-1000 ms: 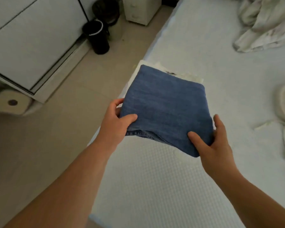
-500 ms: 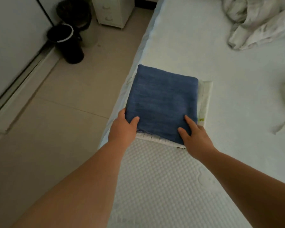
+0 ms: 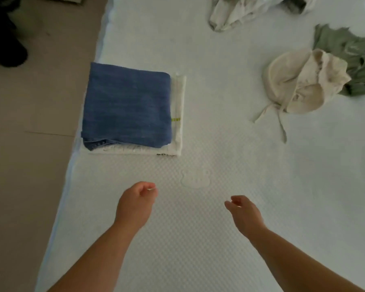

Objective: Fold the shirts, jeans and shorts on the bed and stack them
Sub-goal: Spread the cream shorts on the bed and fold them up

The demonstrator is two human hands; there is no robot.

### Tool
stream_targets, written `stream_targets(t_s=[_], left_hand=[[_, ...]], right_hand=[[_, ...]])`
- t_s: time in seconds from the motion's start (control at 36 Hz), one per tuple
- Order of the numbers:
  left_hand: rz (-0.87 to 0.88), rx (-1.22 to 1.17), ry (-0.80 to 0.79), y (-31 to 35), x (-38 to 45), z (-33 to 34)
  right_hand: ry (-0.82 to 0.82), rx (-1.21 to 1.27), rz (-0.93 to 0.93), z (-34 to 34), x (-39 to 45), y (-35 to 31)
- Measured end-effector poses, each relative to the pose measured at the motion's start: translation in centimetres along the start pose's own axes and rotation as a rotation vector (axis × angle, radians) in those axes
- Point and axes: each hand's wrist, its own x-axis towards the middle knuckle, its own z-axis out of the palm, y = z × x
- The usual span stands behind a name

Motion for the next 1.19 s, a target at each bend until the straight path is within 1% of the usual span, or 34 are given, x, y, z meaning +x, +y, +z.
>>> stream_targets(t_s=[0.08,0.19,0.25,0.33,0.36,0.44,0.47,0.53,0.61,0.64,0.69,0.78,0.83,0.89,0.94,0.97,1.06,1.08,1.14,1.19], left_hand=[[0.031,0.053,-0.062,1.7,-1.2,4.6],[0.133,0.167,-0.136,4.4,-1.6,10.7],[0.174,0.219,-0.136,6.0,-1.4,13.9],[0.229,0.313,-0.116,8.3,-0.7,19.0],[0.265,0.363,-0.110,9.0,-0.4,20.7],[0.476,0.554,-0.080,11.2,1.3,26.0],[0.521,0.590,-0.073,12.0,2.1,27.7],[0.503,0.672,-0.067,13.5,4.0,30.8],[0.340,0.824,-0.069,13.7,6.5,34.7],[0.310,0.874,-0.059,13.2,6.9,35.7],[0.299,0.936,-0.021,12.0,7.5,37.0],[0.294,0.984,-0.005,10.9,8.6,37.6],[0.292,1.010,-0.012,10.5,9.2,37.8],[0.291,0.997,-0.018,10.1,9.7,38.2],[0.308,0.988,-0.008,9.7,10.1,38.2],[0.320,0.988,0.000,9.5,10.2,38.1],[0.348,1.011,0.022,9.0,10.4,38.1],[0.353,1.007,0.024,9.0,10.4,38.1],[0.364,0.987,0.030,9.1,10.4,38.0],[0.349,0.965,0.001,9.6,10.2,37.6]], right_hand=[[0.019,0.004,0.034,-3.3,0.8,3.4],[0.047,0.048,0.054,-7.7,3.7,7.1],[0.074,0.074,0.049,-9.8,5.9,8.7],[0.091,0.050,0.000,-12.8,9.7,10.5],[0.094,0.037,-0.025,-13.7,11.0,10.9],[0.117,-0.017,-0.121,-16.8,14.9,11.7],[0.127,-0.041,-0.159,-17.9,16.2,11.7],[0.138,-0.119,-0.250,-19.9,18.7,11.4],[0.165,-0.254,-0.398,-22.7,22.6,9.8],[0.184,-0.280,-0.435,-23.6,24.0,8.8],[0.228,-0.281,-0.494,-25.2,26.9,6.3],[0.305,-0.205,-0.557,-26.4,31.3,2.1],[0.280,-0.124,-0.593,-25.8,33.8,-0.4],[0.196,-0.106,-0.629,-24.4,35.4,-1.9],[0.165,-0.149,-0.645,-22.8,36.4,-2.4],[0.202,-0.164,-0.642,-22.1,36.7,-2.3],[0.420,-0.127,-0.676,-20.9,36.7,-1.7],[0.460,-0.105,-0.681,-20.7,36.5,-1.4],[0.464,-0.075,-0.659,-20.5,35.3,-0.8],[0.416,-0.076,-0.620,-20.2,33.2,0.0]])
